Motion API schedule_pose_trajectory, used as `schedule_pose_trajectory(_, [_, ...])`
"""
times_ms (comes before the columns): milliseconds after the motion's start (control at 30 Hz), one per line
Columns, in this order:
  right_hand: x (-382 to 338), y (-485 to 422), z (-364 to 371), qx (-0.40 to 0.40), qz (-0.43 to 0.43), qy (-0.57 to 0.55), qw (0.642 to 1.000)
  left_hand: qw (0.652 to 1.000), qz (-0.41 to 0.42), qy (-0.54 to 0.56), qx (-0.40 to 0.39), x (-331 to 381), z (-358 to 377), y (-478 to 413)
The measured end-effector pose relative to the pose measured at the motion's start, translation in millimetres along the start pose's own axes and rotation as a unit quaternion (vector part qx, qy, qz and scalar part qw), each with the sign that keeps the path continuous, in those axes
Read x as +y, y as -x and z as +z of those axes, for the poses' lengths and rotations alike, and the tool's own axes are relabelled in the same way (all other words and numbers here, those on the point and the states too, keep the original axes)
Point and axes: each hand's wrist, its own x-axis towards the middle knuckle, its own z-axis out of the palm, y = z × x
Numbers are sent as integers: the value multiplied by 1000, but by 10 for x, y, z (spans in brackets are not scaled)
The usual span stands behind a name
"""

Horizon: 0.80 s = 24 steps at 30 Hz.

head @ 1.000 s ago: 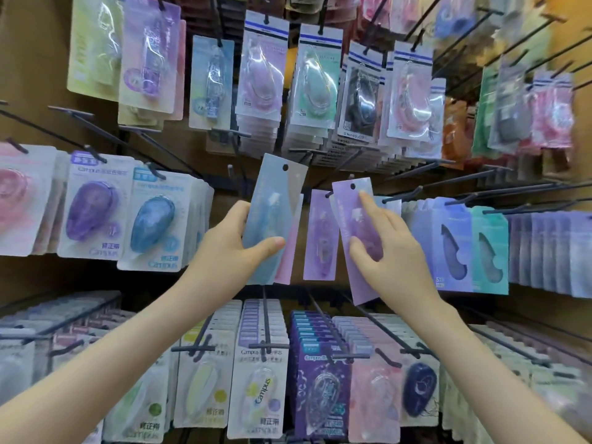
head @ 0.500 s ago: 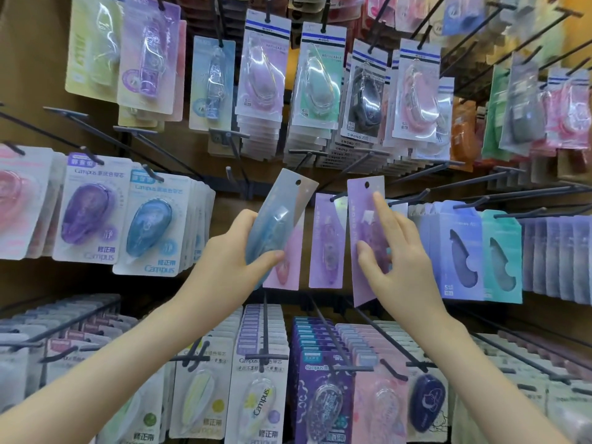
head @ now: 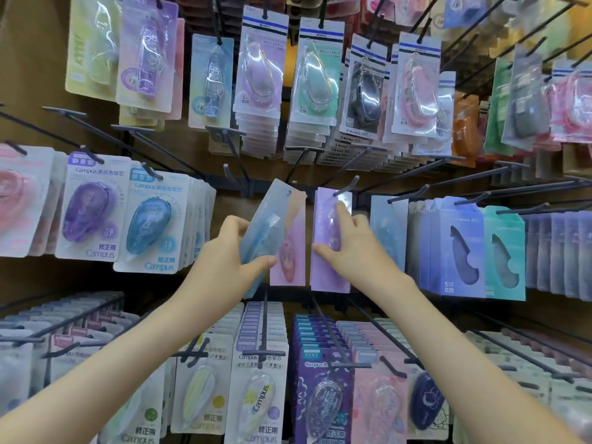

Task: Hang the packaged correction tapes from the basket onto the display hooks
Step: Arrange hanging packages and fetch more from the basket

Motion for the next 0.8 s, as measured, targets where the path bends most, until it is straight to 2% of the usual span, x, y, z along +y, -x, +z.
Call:
schedule_pose_trajectory(133, [26, -155, 127, -48, 43, 17, 998, 999, 4, -36, -28, 11, -58, 50])
schedule_pose_trajectory(200, [35, -103, 77, -25, 35, 25, 999, 997, 14, -62, -44, 19, -105, 60])
schedule_pose_trajectory(300, [-10, 151, -105, 63, -47, 31, 996, 996, -5, -68, -55, 31, -154, 39])
schedule_pose_trajectory(367, [-74, 376, -220, 76, -132, 85, 985, 994, -3, -77, -77, 68, -148, 11])
schedule_pose_trajectory(433, [-83, 505, -262, 104, -215, 168, 956, 990, 23, -86, -112, 167, -103, -22])
schedule_pose_trajectory(567, [37, 563, -283, 148, -311, 207, 916, 971, 127, -101, -178, 458, 81, -84])
schedule_pose_trajectory(700, [259, 615, -347, 186, -245, 265, 914, 960, 160, -111, -199, 647, 189, -190])
schedule_pose_trajectory(800, [391, 674, -427, 156, -187, 202, 949, 972, 140, -68, -178, 691, 206, -292])
